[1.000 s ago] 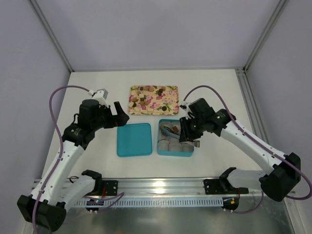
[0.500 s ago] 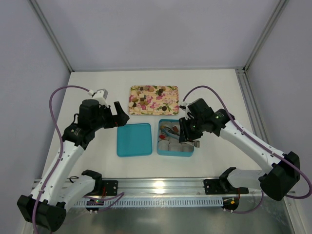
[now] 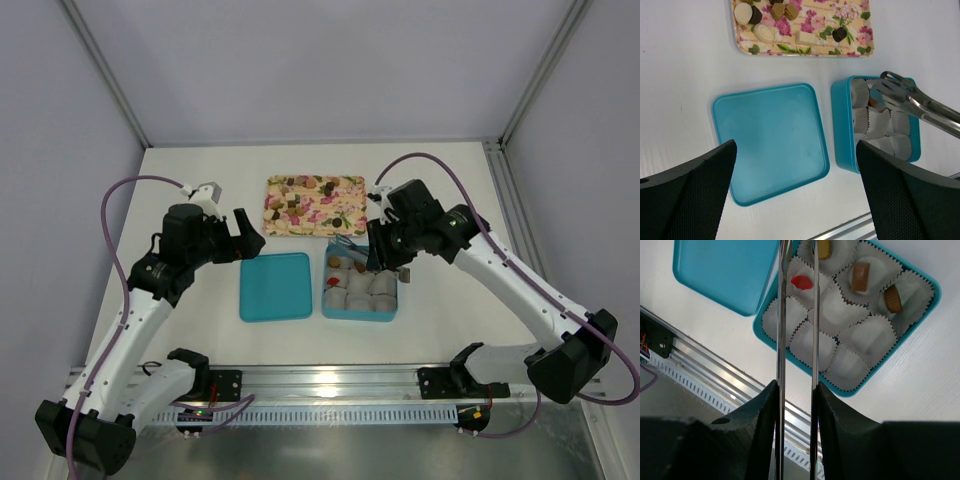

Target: Pack the chocolate

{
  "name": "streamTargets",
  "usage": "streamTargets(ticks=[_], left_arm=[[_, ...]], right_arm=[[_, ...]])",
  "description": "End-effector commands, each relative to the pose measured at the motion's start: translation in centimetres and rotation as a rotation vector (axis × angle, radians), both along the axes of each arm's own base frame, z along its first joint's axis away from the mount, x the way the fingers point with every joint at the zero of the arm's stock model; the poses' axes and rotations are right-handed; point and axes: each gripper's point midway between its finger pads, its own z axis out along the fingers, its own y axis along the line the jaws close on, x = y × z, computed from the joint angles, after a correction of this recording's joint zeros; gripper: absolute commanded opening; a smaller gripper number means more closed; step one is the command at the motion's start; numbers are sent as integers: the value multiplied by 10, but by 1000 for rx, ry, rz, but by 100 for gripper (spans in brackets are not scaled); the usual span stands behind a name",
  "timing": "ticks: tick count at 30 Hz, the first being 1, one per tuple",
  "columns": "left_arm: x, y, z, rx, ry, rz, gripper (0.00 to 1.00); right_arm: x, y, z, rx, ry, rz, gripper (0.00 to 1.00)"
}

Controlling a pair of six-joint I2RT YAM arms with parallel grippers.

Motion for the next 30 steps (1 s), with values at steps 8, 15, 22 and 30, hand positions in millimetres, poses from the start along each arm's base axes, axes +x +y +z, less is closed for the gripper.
streamTargets(ticks=[8, 15, 22, 30], left_arm=[[3, 0, 4, -5, -20, 0, 100], [3, 0, 4, -3, -19, 1, 100], [3, 1, 3, 1, -19, 7, 100], [3, 0, 4, -3, -19, 2, 99]], right_arm=[[89, 34, 36, 18, -129, 4, 38], [147, 65, 22, -27, -129, 5, 41], [177, 84, 4, -70, -125, 0, 41], [180, 97, -7, -67, -112, 4, 41]])
